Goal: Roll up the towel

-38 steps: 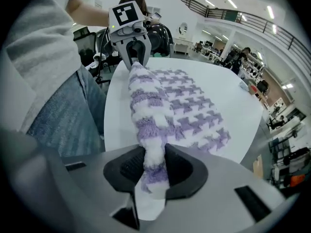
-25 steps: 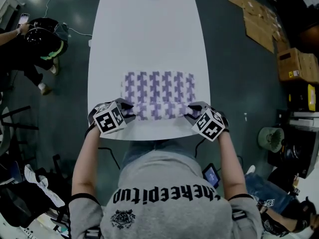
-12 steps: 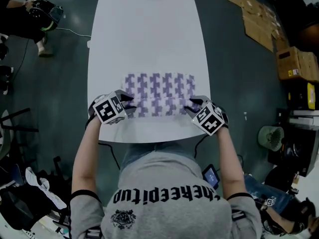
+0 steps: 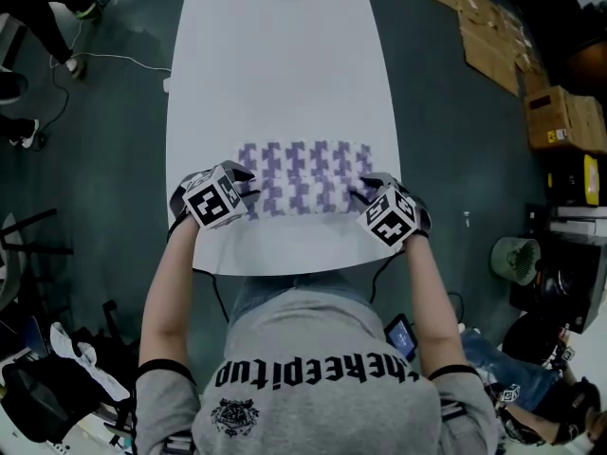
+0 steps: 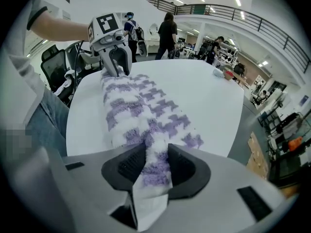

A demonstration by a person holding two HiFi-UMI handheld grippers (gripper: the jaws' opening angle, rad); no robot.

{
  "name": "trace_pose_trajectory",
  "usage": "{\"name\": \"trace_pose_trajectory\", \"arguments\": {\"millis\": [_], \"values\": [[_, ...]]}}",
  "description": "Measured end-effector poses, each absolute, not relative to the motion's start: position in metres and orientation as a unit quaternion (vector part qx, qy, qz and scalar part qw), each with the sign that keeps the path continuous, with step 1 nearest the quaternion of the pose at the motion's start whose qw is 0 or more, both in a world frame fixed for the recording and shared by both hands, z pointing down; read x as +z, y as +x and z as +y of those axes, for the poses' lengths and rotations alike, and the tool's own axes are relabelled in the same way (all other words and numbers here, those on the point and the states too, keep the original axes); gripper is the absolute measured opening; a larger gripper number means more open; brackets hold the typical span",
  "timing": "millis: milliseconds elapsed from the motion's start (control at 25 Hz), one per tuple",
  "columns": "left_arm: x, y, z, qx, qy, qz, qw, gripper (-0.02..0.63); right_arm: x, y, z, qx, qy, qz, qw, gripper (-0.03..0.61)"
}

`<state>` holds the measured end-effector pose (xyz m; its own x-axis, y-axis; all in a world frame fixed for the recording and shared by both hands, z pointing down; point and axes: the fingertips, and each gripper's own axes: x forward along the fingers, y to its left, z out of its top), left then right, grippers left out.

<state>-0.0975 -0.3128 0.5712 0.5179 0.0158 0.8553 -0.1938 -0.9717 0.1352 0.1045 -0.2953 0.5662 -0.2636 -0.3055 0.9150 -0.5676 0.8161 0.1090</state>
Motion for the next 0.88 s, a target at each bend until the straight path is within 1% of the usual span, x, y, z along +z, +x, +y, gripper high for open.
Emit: {"name": "trace_pose_trajectory", "arguments": {"millis": [160, 280, 520, 680, 800, 880], "values": [[0.573, -0.097, -0.314, 0.490, 0.864, -0.057, 0.102, 0.140, 0.570, 0.103, -0.296, 0.112, 0.278, -0.782, 0.547, 0.137], [0.564, -0.096, -0.314, 0.477, 0.873, -0.064, 0.079, 0.140, 0.570, 0.103, -0.296, 0.111, 0.278, -0.783, 0.545, 0.137], [0.516, -0.094, -0.296, 0.447, 0.890, -0.090, -0.023, 0.145, 0.561, 0.104, -0.297, 0.106, 0.298, -0.795, 0.518, 0.137], [0.522, -0.091, -0.262, 0.466, 0.879, -0.081, -0.052, 0.200, 0.538, 0.106, -0.294, 0.095, 0.326, -0.809, 0.480, 0.137], [0.538, -0.090, -0.247, 0.480, 0.871, -0.090, -0.054, 0.219, 0.510, 0.108, -0.290, 0.064, 0.355, -0.818, 0.449, 0.138], [0.548, -0.092, -0.245, 0.489, 0.865, -0.100, -0.052, 0.229, 0.501, 0.105, -0.280, 0.036, 0.355, -0.822, 0.444, 0.138]]}}
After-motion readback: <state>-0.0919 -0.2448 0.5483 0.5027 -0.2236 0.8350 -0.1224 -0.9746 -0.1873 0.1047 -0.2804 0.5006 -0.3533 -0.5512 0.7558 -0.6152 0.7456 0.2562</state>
